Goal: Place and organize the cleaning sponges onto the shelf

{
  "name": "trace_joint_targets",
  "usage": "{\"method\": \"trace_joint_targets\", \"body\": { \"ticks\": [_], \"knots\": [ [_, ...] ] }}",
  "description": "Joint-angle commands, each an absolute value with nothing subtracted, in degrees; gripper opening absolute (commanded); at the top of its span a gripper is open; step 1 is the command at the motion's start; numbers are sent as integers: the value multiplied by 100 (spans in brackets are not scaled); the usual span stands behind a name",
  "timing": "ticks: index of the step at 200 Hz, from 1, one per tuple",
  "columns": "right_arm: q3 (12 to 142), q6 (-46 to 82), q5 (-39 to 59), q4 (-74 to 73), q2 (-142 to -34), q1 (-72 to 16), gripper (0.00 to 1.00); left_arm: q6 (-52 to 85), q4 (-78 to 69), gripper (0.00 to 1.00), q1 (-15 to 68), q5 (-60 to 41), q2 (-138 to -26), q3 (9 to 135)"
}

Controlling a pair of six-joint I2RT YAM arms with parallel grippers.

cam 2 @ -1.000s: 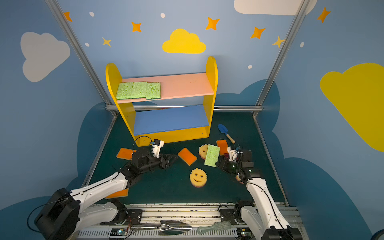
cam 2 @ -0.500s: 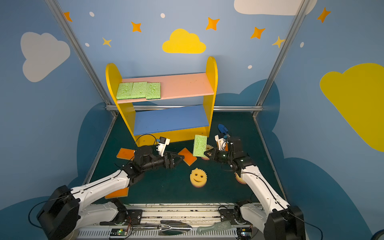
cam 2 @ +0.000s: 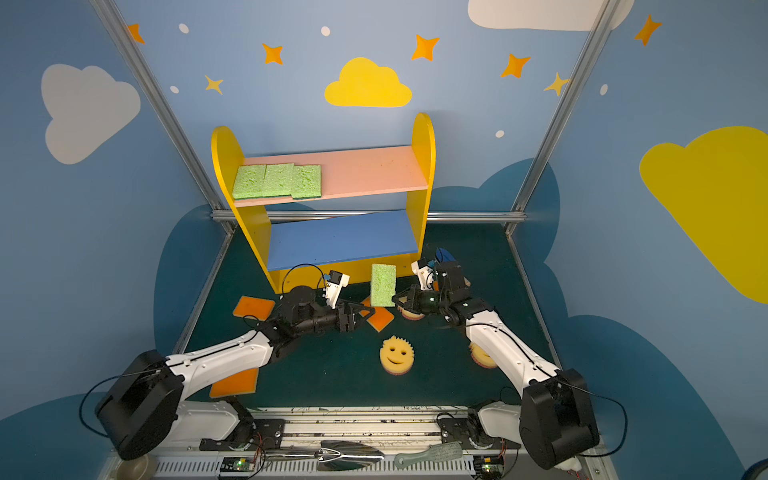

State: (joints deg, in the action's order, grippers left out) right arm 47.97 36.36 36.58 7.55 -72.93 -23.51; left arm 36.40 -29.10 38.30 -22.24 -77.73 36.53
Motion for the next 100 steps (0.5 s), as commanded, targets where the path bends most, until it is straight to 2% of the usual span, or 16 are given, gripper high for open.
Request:
{"method": "trace_joint_targets", "body": {
  "ticks": [1, 24, 59, 67, 73, 84, 100],
  "knots": [
    [4940, 3682, 3792, 521, -7399, -2416, 0, 3692, -3195, 67, 3793, -2184, -7903, 3817],
    [4940, 3717, 3849, 432, -7501, -2434, 0, 3802, -3393, 62, 3712, -2235, -8062, 3866],
    [4957, 3699, 3875, 406, -7576, -2452, 0, 3916, -3550, 48, 3616, -2399, -8290, 4015],
    [4949, 3696, 3875, 408, -7589, -2449, 0, 3920, -3577, 41, 3621, -2413, -8318, 4025],
    [4942, 3687, 3874, 408, -7594, -2452, 0, 3920, -3593, 32, 3621, -2430, -8344, 4034],
    [4942, 3682, 3875, 418, -7616, -2448, 0, 3924, -3612, 5, 3612, -2442, -8387, 4035],
    [4944, 3669, 3875, 423, -7651, -2448, 0, 3985, -3726, 3, 3610, -2458, -8437, 4003]
  ]
}}
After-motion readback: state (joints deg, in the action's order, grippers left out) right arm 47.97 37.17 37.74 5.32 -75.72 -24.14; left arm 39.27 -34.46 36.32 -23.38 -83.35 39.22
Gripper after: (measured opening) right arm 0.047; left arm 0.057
